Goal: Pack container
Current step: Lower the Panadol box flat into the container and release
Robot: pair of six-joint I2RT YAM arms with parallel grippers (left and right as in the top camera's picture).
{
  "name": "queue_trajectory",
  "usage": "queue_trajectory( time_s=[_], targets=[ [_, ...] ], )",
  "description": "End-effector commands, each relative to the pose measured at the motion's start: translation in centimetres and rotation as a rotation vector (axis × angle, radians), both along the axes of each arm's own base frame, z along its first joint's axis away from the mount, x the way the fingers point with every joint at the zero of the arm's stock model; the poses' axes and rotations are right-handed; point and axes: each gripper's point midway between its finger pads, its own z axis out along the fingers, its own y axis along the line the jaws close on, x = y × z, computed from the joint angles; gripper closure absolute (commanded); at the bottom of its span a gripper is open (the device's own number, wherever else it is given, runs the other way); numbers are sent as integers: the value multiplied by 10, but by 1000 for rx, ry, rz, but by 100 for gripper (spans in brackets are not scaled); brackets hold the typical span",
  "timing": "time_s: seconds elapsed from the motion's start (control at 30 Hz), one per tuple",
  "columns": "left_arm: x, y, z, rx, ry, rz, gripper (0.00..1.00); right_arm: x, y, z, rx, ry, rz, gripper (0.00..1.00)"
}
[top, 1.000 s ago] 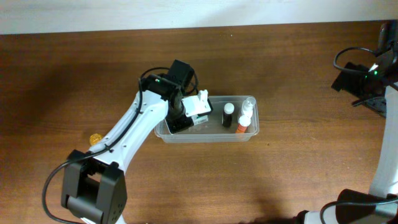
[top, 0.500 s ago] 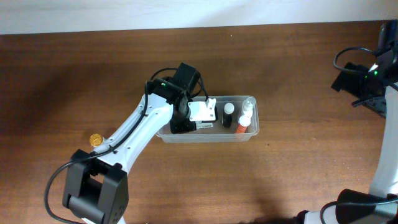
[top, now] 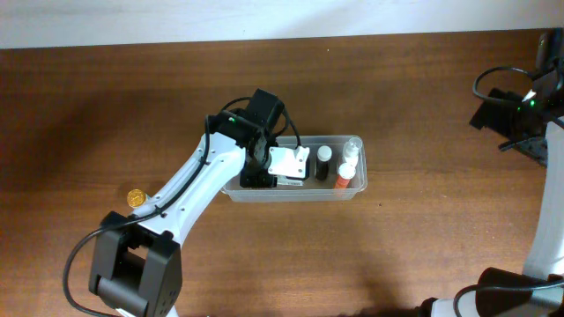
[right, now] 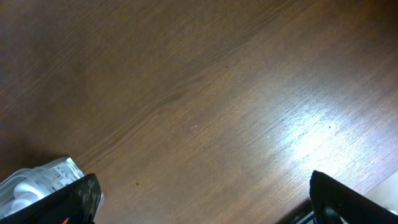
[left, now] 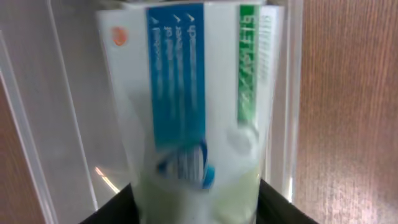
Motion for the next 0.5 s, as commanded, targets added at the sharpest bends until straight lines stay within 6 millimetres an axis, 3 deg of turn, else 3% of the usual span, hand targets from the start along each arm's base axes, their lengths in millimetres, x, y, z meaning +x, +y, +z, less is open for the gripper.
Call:
queue_trajectory(
  time_s=[0.0, 0.47],
  targets=[
    [-1, -4, -11, -6, 16, -47, 47, -1, -3, 8, -22, -21, -5, 2],
    [4, -7, -56, 29, 82, -46, 46, -1, -3, 8, -22, -20, -5, 2]
  ],
)
